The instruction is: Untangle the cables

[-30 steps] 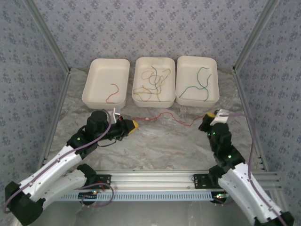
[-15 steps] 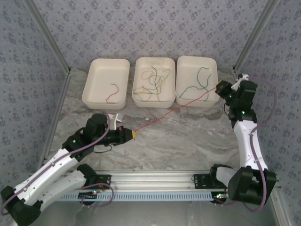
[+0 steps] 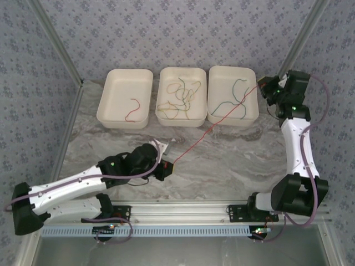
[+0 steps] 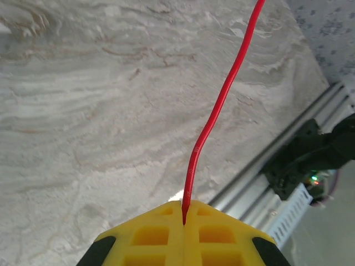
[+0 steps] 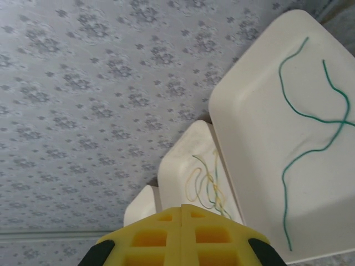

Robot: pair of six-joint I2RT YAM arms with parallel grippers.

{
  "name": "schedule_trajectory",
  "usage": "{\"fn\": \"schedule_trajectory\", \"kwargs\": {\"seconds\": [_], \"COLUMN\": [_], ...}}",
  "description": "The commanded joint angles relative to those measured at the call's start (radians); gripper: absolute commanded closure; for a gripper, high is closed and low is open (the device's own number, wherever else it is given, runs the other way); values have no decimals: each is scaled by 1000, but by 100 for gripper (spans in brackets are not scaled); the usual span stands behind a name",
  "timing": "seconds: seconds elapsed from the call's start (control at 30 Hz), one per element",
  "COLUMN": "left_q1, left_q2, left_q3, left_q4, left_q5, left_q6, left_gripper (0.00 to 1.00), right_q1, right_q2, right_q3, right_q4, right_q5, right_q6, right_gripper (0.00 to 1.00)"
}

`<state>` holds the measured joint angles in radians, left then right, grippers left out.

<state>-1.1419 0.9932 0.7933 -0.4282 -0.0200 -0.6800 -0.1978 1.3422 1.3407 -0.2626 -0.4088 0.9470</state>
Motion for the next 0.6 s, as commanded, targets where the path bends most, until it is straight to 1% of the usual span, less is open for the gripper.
{"fn": "schedule_trajectory", "kwargs": {"seconds": [0.0, 0.17, 0.3, 0.33, 0.47, 0.57], "left_q1": [-76, -171, -260, -280, -338, -351], "left_q2": [38, 127, 244, 279, 415, 474], "left_q3": [-2, 32, 84, 100, 160, 185], "left_q4": [-228, -244, -244, -273, -310, -319], "left_q5": [-171, -280, -354, -373, -440, -454], "left_q6": [84, 130, 165, 172, 193, 198], "left_gripper": [100, 100, 100, 100, 100, 100], "right_q1": [-50, -60, -68, -69, -69, -70], "right_q2": [29, 63, 83, 89, 106, 114], "right_q3": [110, 150, 172, 178, 203, 223], "right_q4": [70, 76, 99, 106, 121, 119], "right_q5": [105, 66, 27, 17, -3, -13], "right_q6": [42, 62, 78, 84, 86, 75], "right_gripper": [100, 100, 100, 100, 100, 100]}}
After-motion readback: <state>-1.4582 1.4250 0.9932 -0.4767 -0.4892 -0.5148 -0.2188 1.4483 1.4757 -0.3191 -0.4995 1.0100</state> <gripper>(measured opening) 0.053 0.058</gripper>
